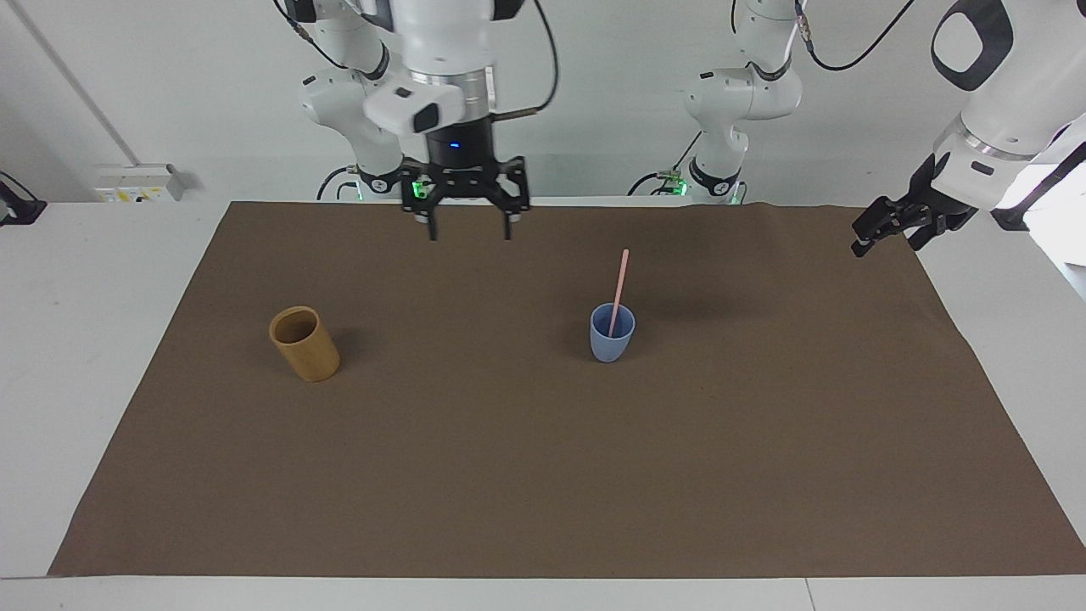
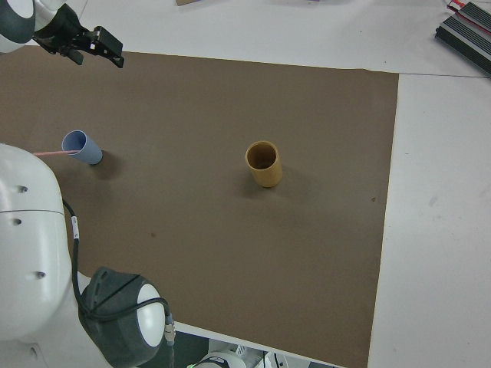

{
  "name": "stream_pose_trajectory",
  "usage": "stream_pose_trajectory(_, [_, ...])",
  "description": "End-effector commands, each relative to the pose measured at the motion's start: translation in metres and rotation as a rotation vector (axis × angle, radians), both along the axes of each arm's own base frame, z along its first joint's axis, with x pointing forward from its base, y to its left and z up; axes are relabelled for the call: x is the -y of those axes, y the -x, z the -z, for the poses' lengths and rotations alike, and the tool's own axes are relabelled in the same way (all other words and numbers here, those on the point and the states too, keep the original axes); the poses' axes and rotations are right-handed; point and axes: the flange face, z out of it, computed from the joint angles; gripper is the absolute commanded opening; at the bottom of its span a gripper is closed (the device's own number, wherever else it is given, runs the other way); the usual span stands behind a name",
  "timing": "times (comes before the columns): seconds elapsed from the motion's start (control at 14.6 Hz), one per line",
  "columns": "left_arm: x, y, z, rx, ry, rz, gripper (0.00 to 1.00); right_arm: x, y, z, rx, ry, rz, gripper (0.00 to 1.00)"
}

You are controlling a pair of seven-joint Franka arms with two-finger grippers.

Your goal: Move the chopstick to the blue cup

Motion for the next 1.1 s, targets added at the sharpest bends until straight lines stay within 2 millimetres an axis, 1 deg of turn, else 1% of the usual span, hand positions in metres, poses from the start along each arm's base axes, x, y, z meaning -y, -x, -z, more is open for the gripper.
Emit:
stream_pose_trajectory(0.0, [0.000, 0.008, -0.002, -0.004, 0.005, -0.008, 1.00, 0.075, 0.012, -0.013, -0.085, 0.013, -0.010, 1.00])
stream_pose_trajectory(0.07, [0.001, 0.007, -0.001, -0.003, 0.005, -0.008, 1.00, 0.113, 0.008, -0.013, -0.102, 0.018, -0.011, 1.00])
stream_pose_trajectory(0.14, [0.001, 0.007, -0.002, 0.000, 0.005, -0.008, 1.00, 0.145, 0.004, -0.011, -0.109, 0.019, -0.017, 1.00])
stream_pose_trajectory(0.27, [0.004, 0.008, -0.001, -0.003, 0.005, -0.003, 1.00, 0.202, 0.002, -0.002, -0.133, 0.020, 0.008, 1.00])
stream_pose_trajectory(0.34, [0.005, 0.009, -0.002, -0.003, 0.005, -0.001, 1.00, 0.228, 0.006, 0.002, -0.142, 0.017, 0.038, 1.00])
stream_pose_trajectory(0.41, [0.005, 0.009, -0.003, -0.001, 0.007, -0.002, 1.00, 0.239, 0.012, 0.010, -0.161, 0.015, 0.051, 1.00])
stream_pose_trajectory(0.55, [0.005, 0.009, -0.003, 0.000, 0.005, -0.002, 1.00, 0.248, 0.031, 0.043, -0.192, 0.011, 0.063, 1.00])
stream_pose_trajectory(0.62, [0.005, 0.009, -0.004, 0.000, 0.005, -0.001, 1.00, 0.248, 0.035, 0.046, -0.195, 0.011, 0.046, 1.00])
stream_pose_trajectory(0.76, [0.005, 0.010, -0.003, -0.001, 0.007, 0.000, 1.00, 0.234, 0.036, 0.045, -0.214, 0.025, 0.012, 1.00])
stream_pose_trajectory(1.03, [0.008, 0.011, -0.003, -0.009, 0.006, 0.003, 1.00, 0.232, 0.041, 0.048, -0.251, 0.021, 0.002, 1.00])
